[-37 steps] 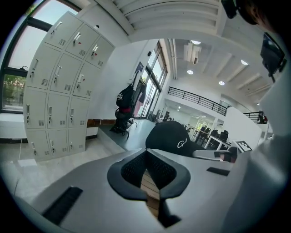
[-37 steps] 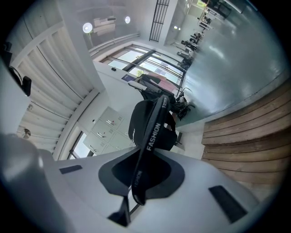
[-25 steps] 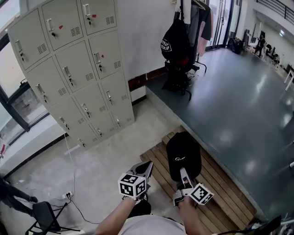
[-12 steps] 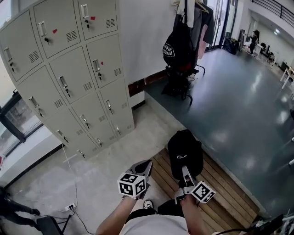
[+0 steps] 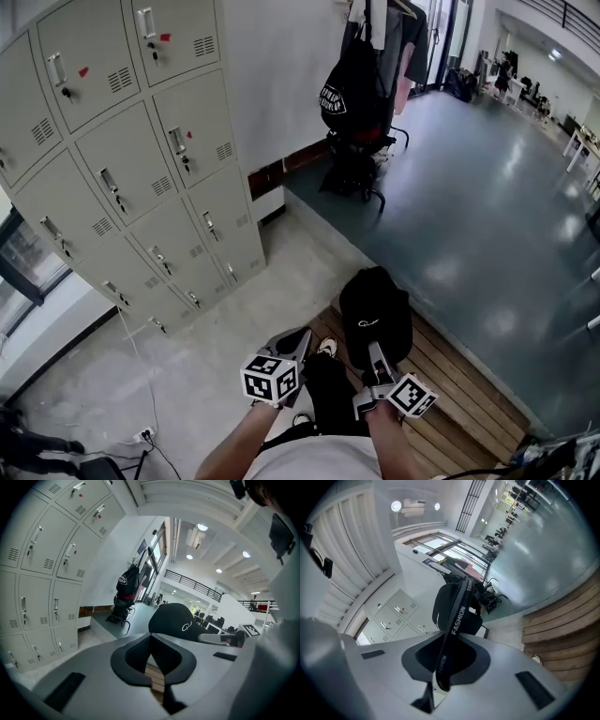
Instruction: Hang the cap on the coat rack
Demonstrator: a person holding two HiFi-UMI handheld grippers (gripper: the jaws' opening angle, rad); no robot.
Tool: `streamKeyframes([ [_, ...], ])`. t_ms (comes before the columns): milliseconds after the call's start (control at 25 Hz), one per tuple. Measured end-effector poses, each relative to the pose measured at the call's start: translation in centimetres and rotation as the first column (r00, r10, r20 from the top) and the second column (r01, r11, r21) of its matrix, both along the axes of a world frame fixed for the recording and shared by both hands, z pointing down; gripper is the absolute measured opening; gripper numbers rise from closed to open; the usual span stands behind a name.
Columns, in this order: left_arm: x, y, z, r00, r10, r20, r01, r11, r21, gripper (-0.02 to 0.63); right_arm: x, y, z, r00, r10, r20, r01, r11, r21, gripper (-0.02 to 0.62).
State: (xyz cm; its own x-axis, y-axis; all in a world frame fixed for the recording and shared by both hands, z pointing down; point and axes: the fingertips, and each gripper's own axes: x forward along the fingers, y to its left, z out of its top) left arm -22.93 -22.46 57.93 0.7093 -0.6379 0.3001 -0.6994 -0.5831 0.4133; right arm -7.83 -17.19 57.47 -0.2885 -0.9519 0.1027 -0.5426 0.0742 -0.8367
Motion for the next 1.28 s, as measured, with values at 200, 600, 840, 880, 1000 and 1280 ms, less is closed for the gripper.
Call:
streamKeyframes([
  [200, 0.4, -5.4, -0.4, 1.000, 0.003, 0.003, -0.003, 1.000, 0.009, 0.003, 0.0, -5.4, -0.1, 1.000, -0.005, -0.006, 0.005, 1.000, 0.000, 0.020],
  [600, 3.0, -19.5, -1.5, 1.000, 0.025, 0.018, -0.026, 0.999, 0.039, 0.003, 2.0, -19.1, -0.7, 1.000, 0.002, 0.011, -0.002, 0.999, 0.033, 0.020],
  [840, 5.6, -28.2, -2.1, 0.999, 0.018, 0.037, -0.019, 1.000, 0.025, 0.004, 4.6, -27.7, -1.4, 1.000, 0.003, -0.008, -0.003, 1.000, 0.020, 0.020],
  [880, 6.1, -29.7, -2.4, 0.999, 0.019, 0.036, -0.020, 0.999, 0.025, 0.003, 5.0, -29.2, -1.6, 1.000, 0.002, -0.005, -0.002, 1.000, 0.018, 0.020],
  [1000, 7.6, -34.4, -3.6, 0.999, 0.021, 0.035, -0.022, 0.999, 0.035, 0.003, 6.1, -33.8, -2.5, 1.000, 0.000, 0.029, -0.001, 1.000, 0.029, 0.020],
  [1280, 11.8, -43.5, -6.1, 0.998, 0.033, 0.051, -0.035, 0.999, 0.037, 0.003, 9.9, -43.0, -5.1, 1.000, 0.007, 0.029, -0.008, 0.999, 0.033, 0.020],
])
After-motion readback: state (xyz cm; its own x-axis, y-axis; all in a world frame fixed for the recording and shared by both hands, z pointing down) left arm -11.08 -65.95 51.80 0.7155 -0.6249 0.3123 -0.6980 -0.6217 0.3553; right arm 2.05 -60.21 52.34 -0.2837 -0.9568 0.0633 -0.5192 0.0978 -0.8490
